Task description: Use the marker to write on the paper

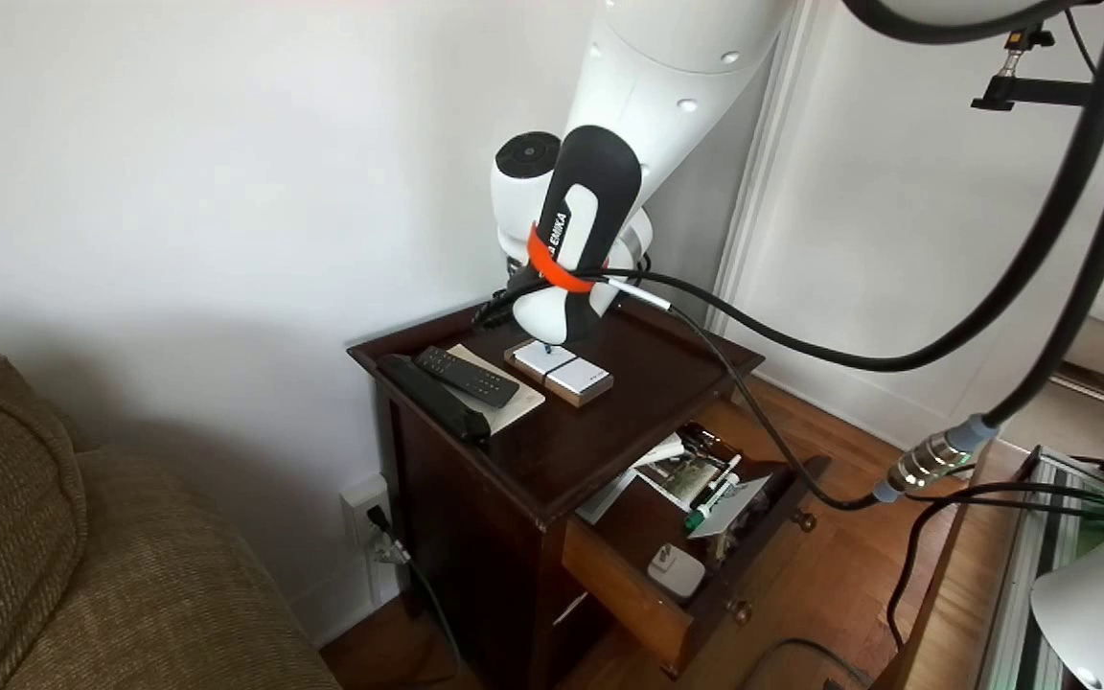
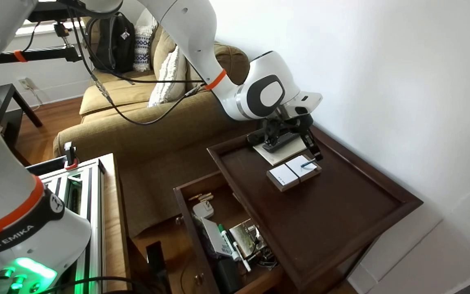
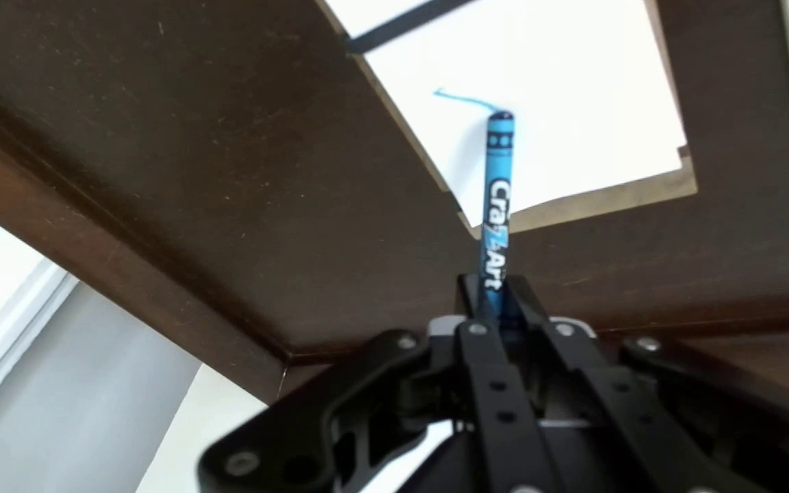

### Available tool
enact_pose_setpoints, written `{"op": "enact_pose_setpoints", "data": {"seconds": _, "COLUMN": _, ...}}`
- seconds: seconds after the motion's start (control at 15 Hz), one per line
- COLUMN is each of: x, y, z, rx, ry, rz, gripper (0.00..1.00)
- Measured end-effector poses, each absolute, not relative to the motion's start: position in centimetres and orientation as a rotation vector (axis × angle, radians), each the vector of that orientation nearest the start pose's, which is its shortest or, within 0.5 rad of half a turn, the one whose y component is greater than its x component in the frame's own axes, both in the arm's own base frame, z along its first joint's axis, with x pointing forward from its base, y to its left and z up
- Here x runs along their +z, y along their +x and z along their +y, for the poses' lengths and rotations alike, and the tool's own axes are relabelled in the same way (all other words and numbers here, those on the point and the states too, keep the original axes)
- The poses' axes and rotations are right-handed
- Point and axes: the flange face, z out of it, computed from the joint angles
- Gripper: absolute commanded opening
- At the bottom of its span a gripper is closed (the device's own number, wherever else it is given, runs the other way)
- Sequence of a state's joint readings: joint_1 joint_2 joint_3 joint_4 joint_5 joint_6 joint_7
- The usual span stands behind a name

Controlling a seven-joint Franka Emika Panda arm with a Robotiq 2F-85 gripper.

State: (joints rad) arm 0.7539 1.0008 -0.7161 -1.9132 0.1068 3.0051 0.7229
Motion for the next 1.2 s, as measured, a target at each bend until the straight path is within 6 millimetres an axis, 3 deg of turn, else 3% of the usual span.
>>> {"op": "enact_pose_setpoints", "data": {"seconds": 1.2, "x": 10.54, "y": 63.61, "z": 3.5, "rx": -0.968, "ry": -3.323, "rz": 0.832, "gripper": 0.03}}
